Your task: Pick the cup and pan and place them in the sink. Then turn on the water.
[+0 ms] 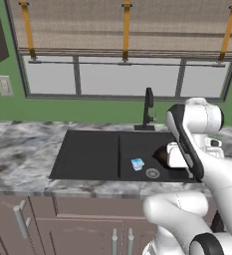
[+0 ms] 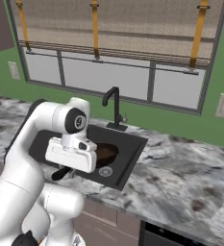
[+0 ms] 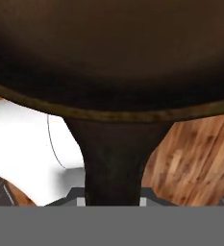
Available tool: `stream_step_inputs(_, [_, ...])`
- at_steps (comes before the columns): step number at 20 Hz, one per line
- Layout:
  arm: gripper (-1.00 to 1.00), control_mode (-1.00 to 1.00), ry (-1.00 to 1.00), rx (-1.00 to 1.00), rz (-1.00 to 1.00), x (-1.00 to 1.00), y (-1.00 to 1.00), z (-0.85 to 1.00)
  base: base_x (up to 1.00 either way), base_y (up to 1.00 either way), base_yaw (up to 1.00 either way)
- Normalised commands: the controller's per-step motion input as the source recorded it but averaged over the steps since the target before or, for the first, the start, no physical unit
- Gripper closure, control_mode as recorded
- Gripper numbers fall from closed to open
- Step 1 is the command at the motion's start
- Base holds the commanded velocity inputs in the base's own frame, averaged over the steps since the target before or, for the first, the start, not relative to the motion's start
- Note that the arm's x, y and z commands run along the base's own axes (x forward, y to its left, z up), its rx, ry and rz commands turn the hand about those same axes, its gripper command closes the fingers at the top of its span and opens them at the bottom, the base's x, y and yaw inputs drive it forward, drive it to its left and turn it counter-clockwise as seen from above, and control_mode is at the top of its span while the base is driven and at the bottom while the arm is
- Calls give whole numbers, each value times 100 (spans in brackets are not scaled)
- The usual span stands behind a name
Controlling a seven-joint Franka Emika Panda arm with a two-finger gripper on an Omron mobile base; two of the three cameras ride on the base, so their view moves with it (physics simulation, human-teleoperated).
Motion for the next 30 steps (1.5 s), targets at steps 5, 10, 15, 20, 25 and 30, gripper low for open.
stream_step_inputs(5, [100,-100,6,0,12,47,0,0,0,0,0])
stream_step_inputs(10, [100,-100,12,0,20,31,-1,0,0,0,0])
stream_step_inputs(15, [100,-100,8,0,25,42,-27,-28,0,0,0])
stream_step_inputs(20, [100,-100,0,0,22,40,-48,-21,0,0,0])
stream_step_inputs(25, [100,-100,0,0,7,52,-32,-11,0,0,0])
stream_step_inputs(30, [100,-100,1,0,1,48,-12,-6,0,0,0])
